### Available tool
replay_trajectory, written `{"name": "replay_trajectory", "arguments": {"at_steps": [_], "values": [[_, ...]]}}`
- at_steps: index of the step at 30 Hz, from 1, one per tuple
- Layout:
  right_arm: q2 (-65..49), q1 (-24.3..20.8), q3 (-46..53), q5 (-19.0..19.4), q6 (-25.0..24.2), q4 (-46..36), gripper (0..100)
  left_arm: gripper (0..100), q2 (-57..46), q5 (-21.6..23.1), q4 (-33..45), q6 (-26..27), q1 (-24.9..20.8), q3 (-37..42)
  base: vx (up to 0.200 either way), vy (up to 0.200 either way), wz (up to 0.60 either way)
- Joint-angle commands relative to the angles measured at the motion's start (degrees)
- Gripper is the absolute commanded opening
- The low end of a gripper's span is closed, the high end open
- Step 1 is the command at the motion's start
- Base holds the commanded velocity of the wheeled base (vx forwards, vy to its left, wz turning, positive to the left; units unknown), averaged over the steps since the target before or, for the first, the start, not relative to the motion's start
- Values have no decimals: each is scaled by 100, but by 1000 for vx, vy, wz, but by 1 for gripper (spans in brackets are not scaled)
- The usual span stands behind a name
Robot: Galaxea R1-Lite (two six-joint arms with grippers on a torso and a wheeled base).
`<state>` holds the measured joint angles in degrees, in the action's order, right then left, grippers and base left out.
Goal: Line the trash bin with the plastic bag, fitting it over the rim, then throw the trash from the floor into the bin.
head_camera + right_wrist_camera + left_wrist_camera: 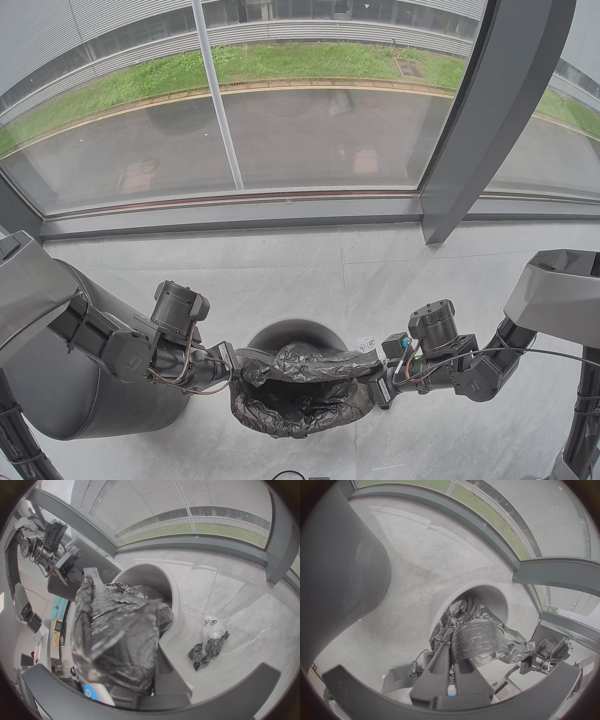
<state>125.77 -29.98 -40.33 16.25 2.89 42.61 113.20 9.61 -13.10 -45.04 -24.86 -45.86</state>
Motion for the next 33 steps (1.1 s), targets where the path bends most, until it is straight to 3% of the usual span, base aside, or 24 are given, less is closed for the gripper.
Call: {"name": "replay_trajectory", "arguments": {"at_steps": [1, 15, 33], "values": [[62, 9, -169, -131, 1, 2, 0, 0, 88, 33, -17, 84, 183, -98, 0, 0, 0], [308, 9, -705, -500, 10, 2, 0, 0, 360, 50, -711, 163, 306, -204, 0, 0, 0], [440, 27, -1065, -632, 19, -7, 0, 0, 633, 59, -746, 286, 367, -318, 0, 0, 0]]}}
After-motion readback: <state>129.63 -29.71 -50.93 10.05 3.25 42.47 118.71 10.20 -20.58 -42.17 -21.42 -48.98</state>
